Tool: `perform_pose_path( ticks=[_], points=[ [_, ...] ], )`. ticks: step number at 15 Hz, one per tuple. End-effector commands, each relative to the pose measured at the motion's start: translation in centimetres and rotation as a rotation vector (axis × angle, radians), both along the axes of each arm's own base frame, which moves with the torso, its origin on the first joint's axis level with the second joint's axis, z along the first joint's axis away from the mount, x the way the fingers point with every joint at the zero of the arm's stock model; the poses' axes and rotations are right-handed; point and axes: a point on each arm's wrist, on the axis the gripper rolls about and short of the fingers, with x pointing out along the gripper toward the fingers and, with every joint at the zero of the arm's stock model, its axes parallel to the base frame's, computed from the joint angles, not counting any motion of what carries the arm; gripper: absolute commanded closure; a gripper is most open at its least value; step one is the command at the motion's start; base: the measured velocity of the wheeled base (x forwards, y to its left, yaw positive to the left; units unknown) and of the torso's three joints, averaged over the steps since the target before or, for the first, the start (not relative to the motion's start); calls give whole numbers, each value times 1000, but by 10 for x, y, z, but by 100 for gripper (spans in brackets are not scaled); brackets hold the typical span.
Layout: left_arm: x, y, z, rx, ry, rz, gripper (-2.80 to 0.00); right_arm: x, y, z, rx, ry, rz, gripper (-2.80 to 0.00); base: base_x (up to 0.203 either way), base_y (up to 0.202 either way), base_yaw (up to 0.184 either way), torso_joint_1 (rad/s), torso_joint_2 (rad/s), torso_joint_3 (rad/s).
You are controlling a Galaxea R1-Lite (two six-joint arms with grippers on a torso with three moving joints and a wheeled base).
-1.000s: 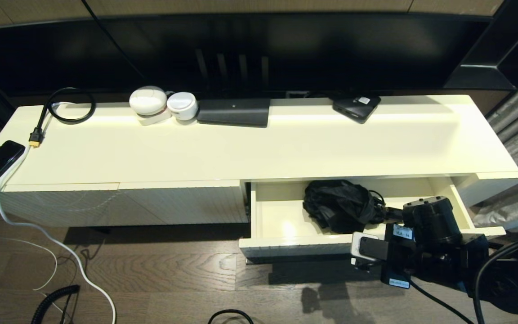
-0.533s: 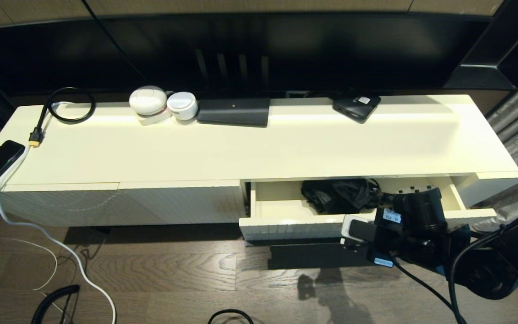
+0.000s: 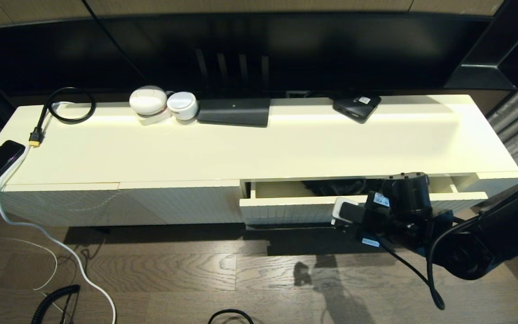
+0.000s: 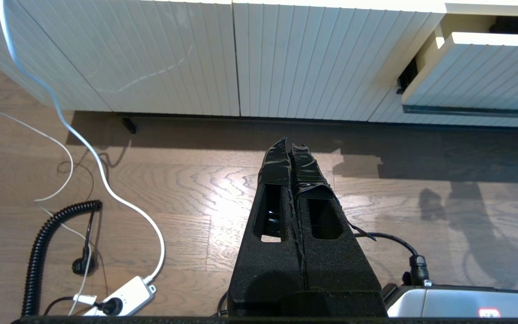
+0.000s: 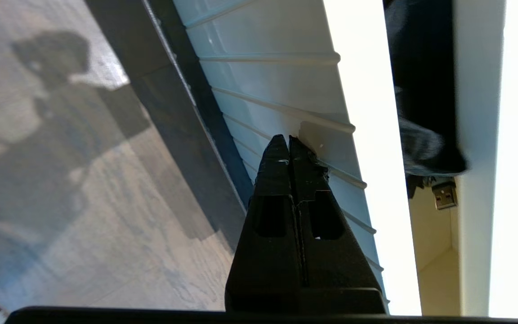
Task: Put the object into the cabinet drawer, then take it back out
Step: Close the drawer
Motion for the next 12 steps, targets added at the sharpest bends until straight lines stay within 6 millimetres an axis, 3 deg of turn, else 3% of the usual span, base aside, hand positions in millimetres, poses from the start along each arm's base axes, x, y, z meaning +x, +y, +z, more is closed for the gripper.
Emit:
perform_pose_path(
  ticks=[1, 6, 12],
  points=[
    [0, 0, 0, -1, 0, 1, 0, 7, 2, 8, 5, -41, -8, 0, 0, 0, 0, 0, 0, 0],
    [0, 0, 0, -1, 0, 1, 0, 18, 2, 20, 15, -90, -15, 0, 0, 0, 0, 0, 0, 0],
    [0, 0, 0, -1, 0, 2, 0, 22, 3, 20, 7, -99, -19, 0, 0, 0, 0, 0, 0, 0]
  ],
)
